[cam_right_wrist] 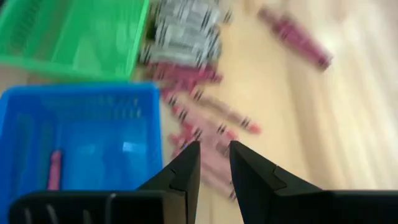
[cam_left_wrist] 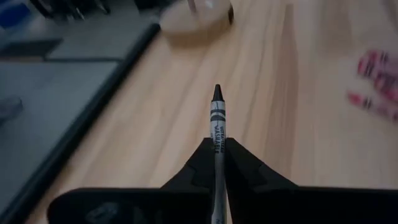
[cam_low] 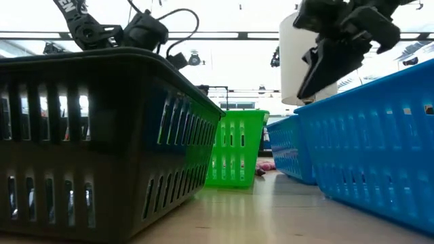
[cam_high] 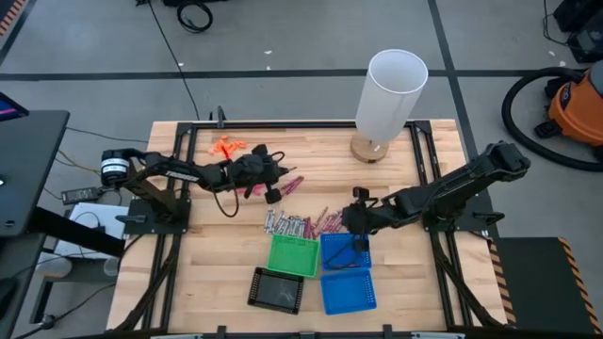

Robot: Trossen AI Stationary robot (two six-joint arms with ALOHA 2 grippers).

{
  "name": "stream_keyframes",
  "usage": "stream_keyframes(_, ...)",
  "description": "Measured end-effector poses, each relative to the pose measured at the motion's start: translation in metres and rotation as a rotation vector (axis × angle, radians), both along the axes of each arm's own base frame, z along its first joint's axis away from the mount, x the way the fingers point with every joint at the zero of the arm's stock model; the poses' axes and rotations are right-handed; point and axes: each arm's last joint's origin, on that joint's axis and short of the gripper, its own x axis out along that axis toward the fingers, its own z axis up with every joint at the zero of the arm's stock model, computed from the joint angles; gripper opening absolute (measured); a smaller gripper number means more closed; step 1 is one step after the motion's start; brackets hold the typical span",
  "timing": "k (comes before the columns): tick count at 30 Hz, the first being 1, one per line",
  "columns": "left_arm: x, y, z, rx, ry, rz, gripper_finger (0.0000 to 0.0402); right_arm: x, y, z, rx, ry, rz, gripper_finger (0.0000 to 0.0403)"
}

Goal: Sort crayons
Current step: Put the black crayon into the green bin

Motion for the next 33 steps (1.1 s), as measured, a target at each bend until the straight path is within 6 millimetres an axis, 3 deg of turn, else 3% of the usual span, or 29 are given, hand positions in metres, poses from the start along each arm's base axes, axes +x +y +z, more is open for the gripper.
stream_keyframes(7, 0.007, -0.015, 0.008, 0.103, -0.051, -0.099, 0.0018, -0.023, -0.023, -0.009, -0.063, -0.349, -0.082, 0.0093)
stream_keyframes(13, 0.010, -0.022, 0.014, 0.219, -0.057, -0.149, 0.0018, -0.032, -0.052, -0.019, -0.057, -0.433, -0.147, 0.0093)
stream_keyframes(26, -0.001, 0.024, 0.017, 0.303, -0.025, 0.041, 0.0018, -0.027, -0.135, -0.023, -0.003, -0.456, -0.068, 0.0093)
stream_keyframes(33, -0.003, 0.030, 0.018, 0.249, -0.067, 0.086, 0.0018, -0.028, -0.165, -0.029, 0.068, -0.512, -0.018, 0.0093)
